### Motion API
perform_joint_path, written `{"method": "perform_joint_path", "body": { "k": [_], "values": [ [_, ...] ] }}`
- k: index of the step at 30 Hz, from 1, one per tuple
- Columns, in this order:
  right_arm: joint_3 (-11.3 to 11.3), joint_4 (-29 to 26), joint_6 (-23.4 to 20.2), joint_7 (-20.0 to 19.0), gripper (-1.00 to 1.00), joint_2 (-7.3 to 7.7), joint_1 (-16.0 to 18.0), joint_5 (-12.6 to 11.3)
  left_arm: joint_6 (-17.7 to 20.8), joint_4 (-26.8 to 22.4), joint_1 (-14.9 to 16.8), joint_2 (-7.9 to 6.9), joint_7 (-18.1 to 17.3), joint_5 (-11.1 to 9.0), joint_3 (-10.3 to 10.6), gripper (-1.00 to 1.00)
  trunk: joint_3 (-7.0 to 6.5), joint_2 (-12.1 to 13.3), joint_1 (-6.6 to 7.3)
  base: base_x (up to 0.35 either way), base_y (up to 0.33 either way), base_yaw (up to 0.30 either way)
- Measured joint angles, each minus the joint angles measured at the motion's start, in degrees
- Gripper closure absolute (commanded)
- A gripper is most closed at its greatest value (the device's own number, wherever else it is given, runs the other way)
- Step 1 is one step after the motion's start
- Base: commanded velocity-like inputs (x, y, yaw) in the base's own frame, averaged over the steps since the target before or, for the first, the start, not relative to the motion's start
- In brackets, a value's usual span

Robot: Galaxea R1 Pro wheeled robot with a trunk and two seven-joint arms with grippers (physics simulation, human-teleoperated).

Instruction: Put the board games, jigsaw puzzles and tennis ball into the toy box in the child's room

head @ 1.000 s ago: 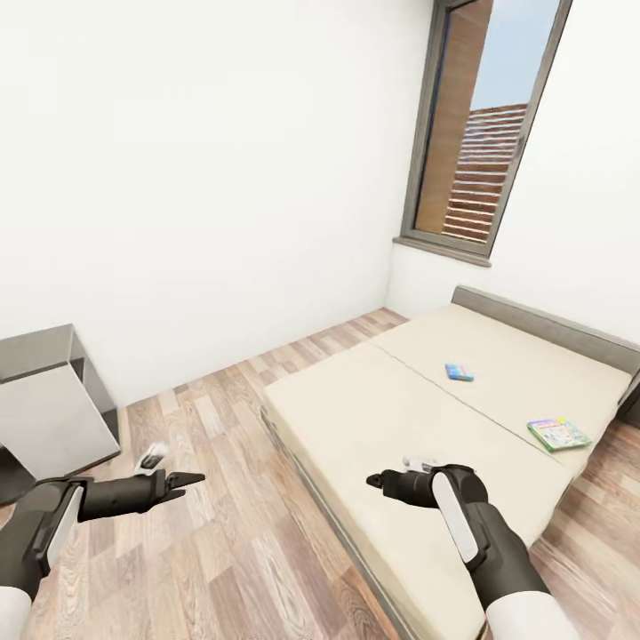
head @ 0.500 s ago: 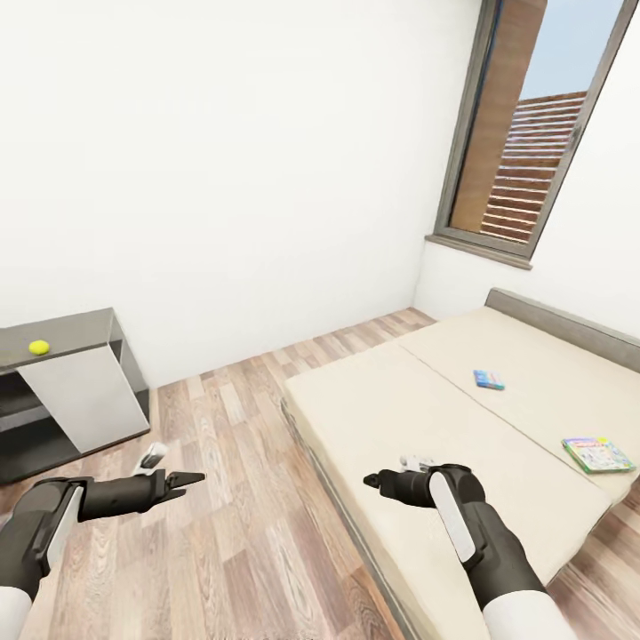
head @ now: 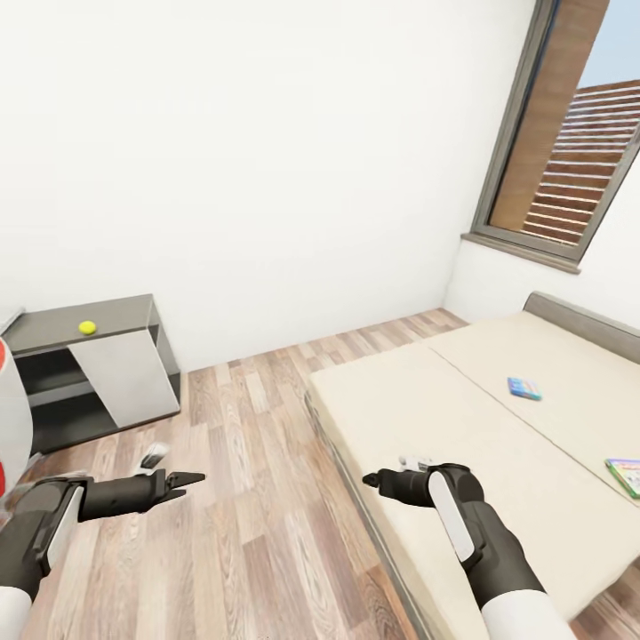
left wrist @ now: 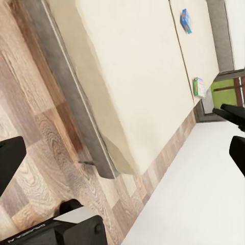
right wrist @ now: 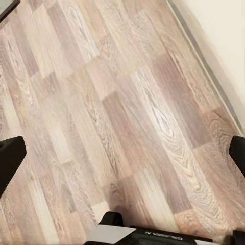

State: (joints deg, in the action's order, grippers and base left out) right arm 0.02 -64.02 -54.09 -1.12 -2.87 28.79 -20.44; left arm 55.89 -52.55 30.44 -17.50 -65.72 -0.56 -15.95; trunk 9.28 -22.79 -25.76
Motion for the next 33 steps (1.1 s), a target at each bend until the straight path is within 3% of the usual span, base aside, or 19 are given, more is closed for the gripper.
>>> {"method": "perform_joint_path", "body": {
  "k": [18, 33],
  "values": [
    [0.09, 0.08, 0.28, 0.0, -1.0, -0.56, 0.0, 0.1, 0.0, 0.01, 0.0, 0.01, 0.11, 0.03, 0.09, -1.0, 1.11, 0.0, 0.0, -0.087, -0.09, 0.227],
    [0.09, 0.09, 0.45, 0.0, -1.0, -0.64, 0.0, 0.1, 0.02, 0.05, 0.0, 0.01, 0.41, 0.09, 0.09, -1.0, 2.03, -0.02, 0.02, -0.039, -0.01, 0.226]
  ]
}}
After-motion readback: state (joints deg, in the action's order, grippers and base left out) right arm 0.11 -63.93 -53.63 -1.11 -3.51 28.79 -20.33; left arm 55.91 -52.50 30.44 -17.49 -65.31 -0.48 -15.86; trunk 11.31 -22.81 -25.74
